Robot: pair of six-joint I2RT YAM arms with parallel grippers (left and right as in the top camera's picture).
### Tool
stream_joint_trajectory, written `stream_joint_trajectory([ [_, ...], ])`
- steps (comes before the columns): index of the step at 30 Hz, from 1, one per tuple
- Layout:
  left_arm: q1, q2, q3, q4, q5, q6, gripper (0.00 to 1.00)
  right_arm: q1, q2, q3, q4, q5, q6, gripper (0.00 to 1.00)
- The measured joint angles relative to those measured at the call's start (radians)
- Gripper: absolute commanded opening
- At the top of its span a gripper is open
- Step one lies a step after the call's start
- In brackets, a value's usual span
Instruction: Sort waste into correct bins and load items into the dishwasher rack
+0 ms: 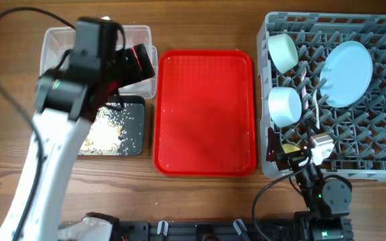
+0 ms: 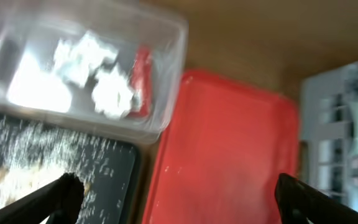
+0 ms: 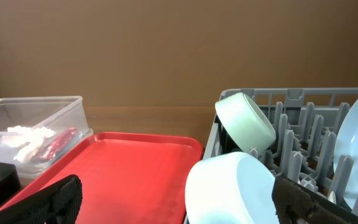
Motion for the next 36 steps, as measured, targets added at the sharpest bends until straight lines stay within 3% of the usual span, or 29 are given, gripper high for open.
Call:
stream_joint_trajectory([
  [8,0.070,-0.280,-0.315,0.354,0.135,0.159,1.00,0.000,0.000,-0.001,0.000,0.000,0.000,1.00],
  [18,0.127,-0.698,-0.923,0.748,0.182,0.199,1.00,0.000,-0.002,-0.005,0.000,0.000,0.003,1.00],
  [24,0.161,-0.972,-1.198,0.785,0.186,0.203,1.00,0.000,-0.003,-0.006,0.000,0.000,0.003,1.00],
  [36,0.210,-1.306,-1.428,0.802,0.186,0.204,1.00,0.000,-0.003,-0.006,0.000,0.000,0.003,1.00],
])
